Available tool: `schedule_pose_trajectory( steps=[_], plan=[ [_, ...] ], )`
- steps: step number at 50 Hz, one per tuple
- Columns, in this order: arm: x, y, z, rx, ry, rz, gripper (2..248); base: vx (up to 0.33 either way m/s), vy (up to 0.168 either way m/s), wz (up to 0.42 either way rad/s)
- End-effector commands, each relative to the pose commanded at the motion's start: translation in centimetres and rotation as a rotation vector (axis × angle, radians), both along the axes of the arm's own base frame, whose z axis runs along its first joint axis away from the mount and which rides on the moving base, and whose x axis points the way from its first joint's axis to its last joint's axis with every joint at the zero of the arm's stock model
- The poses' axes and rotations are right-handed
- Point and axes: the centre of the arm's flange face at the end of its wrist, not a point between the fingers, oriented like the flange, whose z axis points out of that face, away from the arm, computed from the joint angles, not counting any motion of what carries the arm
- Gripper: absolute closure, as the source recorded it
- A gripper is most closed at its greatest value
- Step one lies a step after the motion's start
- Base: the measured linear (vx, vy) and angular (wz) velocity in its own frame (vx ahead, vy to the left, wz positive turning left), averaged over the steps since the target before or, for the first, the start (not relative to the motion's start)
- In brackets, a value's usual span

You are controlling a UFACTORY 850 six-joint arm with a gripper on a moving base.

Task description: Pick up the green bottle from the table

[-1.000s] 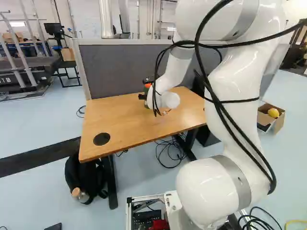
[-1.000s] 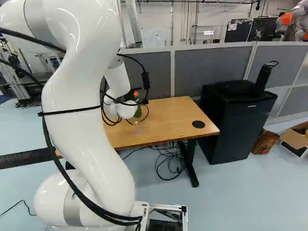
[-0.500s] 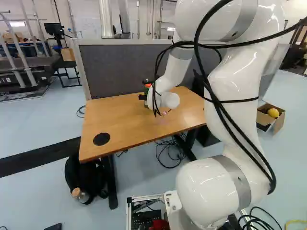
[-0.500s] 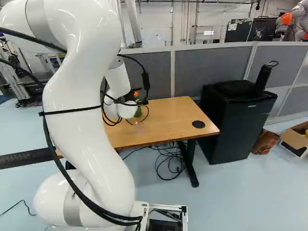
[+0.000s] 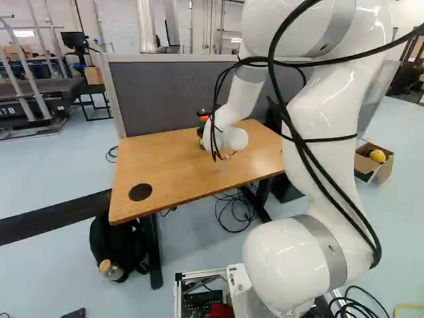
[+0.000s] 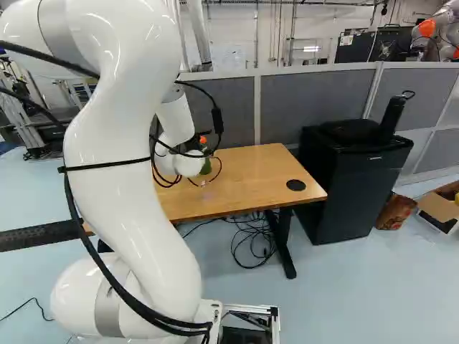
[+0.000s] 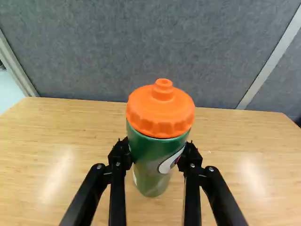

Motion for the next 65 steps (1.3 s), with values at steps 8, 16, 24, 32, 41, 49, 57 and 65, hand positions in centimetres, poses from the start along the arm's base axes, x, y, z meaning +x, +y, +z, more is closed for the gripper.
schedule_pose_trajectory(
  steps=[8, 16, 24, 32, 41, 49, 57, 65],
  plan=[
    [0.0, 0.0, 0.0, 0.0, 0.0, 0.0, 138, 0.0, 0.0, 0.0],
    [-0.2, 0.0, 0.6, 0.001, -0.011, 0.0, 138, 0.0, 0.0, 0.0],
    [-1.1, -0.4, 1.5, 0.002, -0.022, -0.005, 138, 0.0, 0.0, 0.0],
    [-2.6, -0.8, 2.5, 0.003, -0.033, -0.011, 138, 0.0, 0.0, 0.0],
    [-4.6, -1.4, 3.6, 0.004, -0.046, -0.019, 138, 0.0, 0.0, 0.0],
    [-6.3, -1.8, 4.5, 0.005, -0.059, -0.026, 138, 0.0, 0.0, 0.0],
    [-8.1, -2.1, 5.4, 0.007, -0.074, -0.031, 138, 0.0, 0.0, 0.0],
    [-9.9, -2.4, 6.2, 0.008, -0.092, -0.035, 138, 0.0, 0.0, 0.0]
  ],
)
